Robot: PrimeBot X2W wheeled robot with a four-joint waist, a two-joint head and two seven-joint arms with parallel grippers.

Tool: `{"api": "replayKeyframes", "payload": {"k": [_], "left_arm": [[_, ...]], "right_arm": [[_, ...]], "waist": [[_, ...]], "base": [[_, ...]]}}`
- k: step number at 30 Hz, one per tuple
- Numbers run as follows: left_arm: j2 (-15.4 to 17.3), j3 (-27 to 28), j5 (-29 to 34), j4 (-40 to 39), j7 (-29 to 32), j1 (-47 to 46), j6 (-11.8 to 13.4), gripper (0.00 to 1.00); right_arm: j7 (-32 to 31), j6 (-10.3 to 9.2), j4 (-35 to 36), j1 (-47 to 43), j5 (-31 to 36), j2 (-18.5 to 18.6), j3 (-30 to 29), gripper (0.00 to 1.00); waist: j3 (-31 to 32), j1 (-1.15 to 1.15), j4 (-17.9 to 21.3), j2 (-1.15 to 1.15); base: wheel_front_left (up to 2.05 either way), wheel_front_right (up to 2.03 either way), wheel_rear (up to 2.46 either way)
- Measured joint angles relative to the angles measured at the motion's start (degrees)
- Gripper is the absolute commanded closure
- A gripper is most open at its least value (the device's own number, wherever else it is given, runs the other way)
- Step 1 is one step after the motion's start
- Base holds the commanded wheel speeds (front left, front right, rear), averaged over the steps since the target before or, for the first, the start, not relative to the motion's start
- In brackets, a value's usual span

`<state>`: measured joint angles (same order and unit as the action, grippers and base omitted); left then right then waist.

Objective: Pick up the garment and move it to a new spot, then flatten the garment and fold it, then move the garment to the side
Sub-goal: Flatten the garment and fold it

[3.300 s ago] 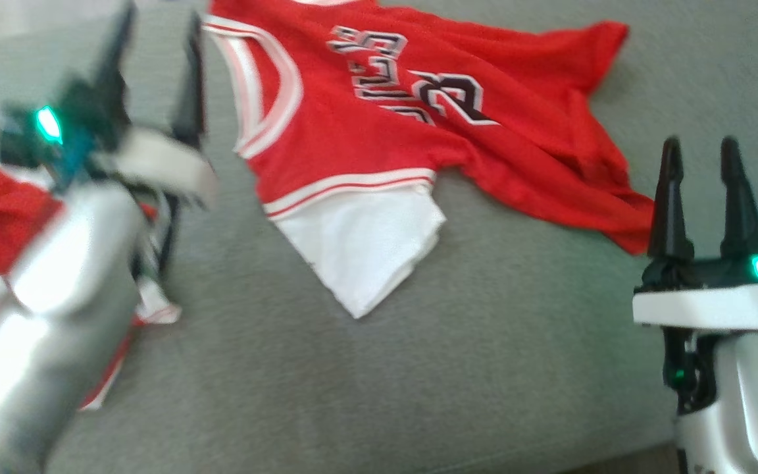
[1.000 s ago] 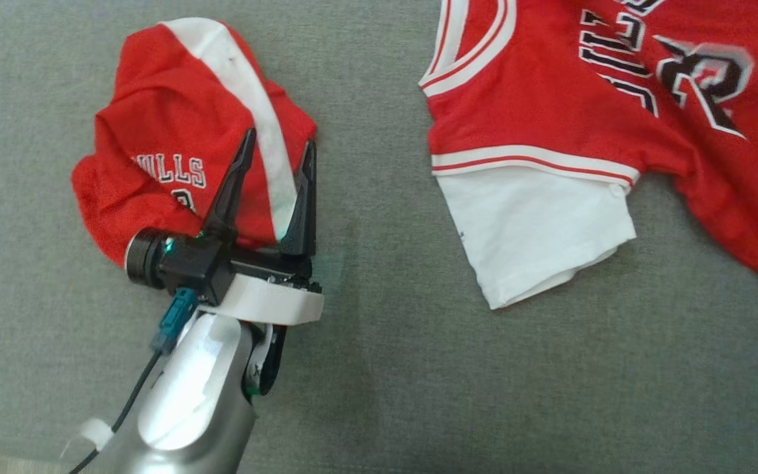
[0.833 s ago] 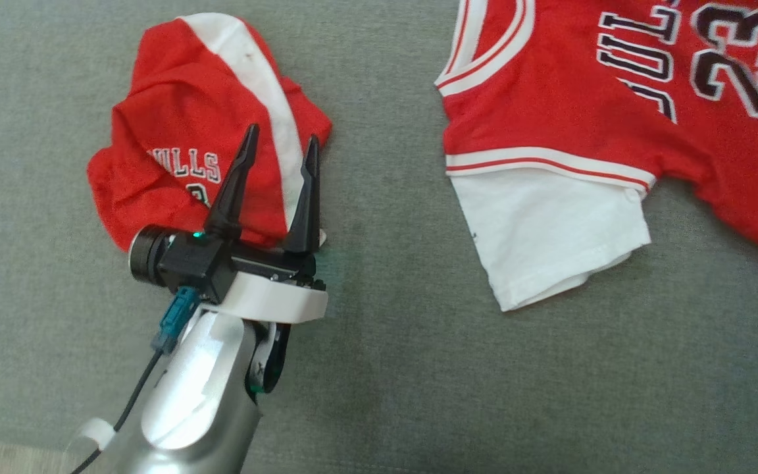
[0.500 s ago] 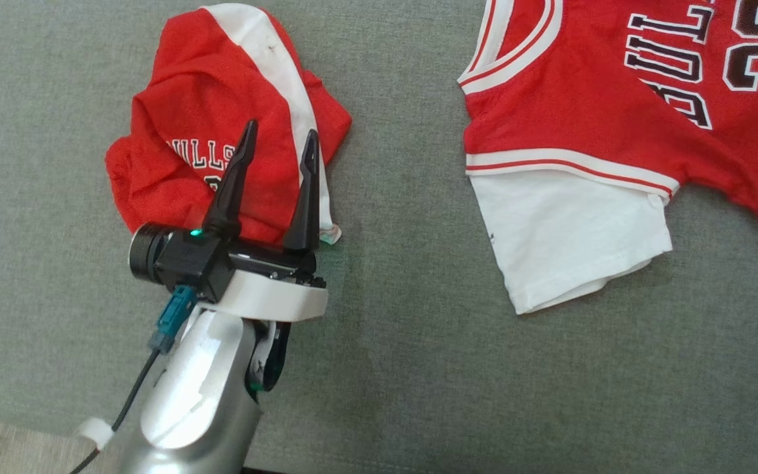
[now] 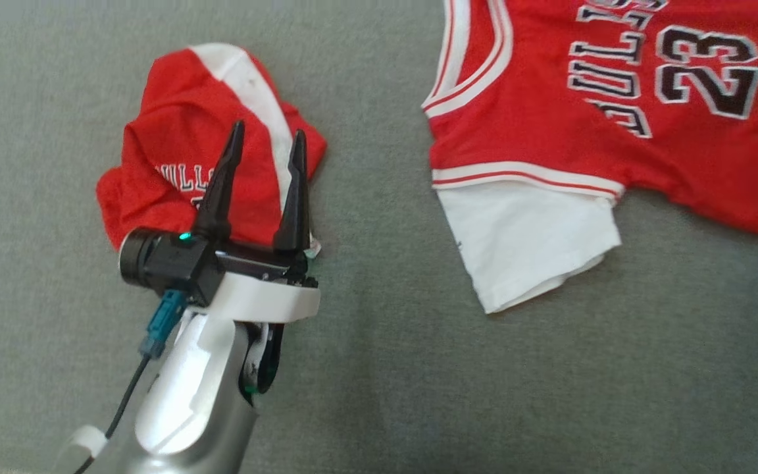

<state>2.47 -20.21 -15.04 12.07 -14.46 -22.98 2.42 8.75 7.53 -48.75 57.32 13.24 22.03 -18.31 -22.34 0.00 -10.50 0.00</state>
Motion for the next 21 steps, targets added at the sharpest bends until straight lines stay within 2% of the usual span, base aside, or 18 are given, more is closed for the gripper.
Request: {"api": "replayKeyframes", "payload": {"k": [4,10,12,15,21], "left_arm": [[0.0,0.4,0.0,0.0,0.0,1.6,0.0,0.00],[0.0,0.5,0.0,0.4,0.0,4.8,0.1,0.00],[0.0,0.6,0.0,0.9,0.0,5.8,0.2,0.00],[0.0,0.5,-0.5,1.4,0.0,7.3,0.6,0.00],[0.0,0.0,-1.0,4.3,0.0,9.2,0.5,0.00]], "right_arm": [[2.8,0.00,3.9,-7.3,-5.3,-3.8,5.0,0.00],[3.2,0.00,17.0,-21.0,-13.2,-7.8,11.4,0.00],[2.0,0.00,24.3,-28.9,-16.2,-9.9,11.5,0.00],[0.5,0.00,31.5,-37.5,-17.5,-13.2,10.8,0.00],[-0.7,0.00,40.0,-50.9,-19.1,-18.3,9.6,0.00]], "waist": [[3.1,-0.01,1.8,0.00],[8.0,-0.02,5.2,0.00],[10.2,-0.01,6.9,0.00],[12.0,-0.02,8.6,0.00],[14.3,-0.02,11.2,0.00]], "base": [[0.00,0.00,0.00],[0.00,0.00,0.00],[0.00,0.00,0.00],[0.00,0.00,0.00],[0.00,0.00,0.00]]}}
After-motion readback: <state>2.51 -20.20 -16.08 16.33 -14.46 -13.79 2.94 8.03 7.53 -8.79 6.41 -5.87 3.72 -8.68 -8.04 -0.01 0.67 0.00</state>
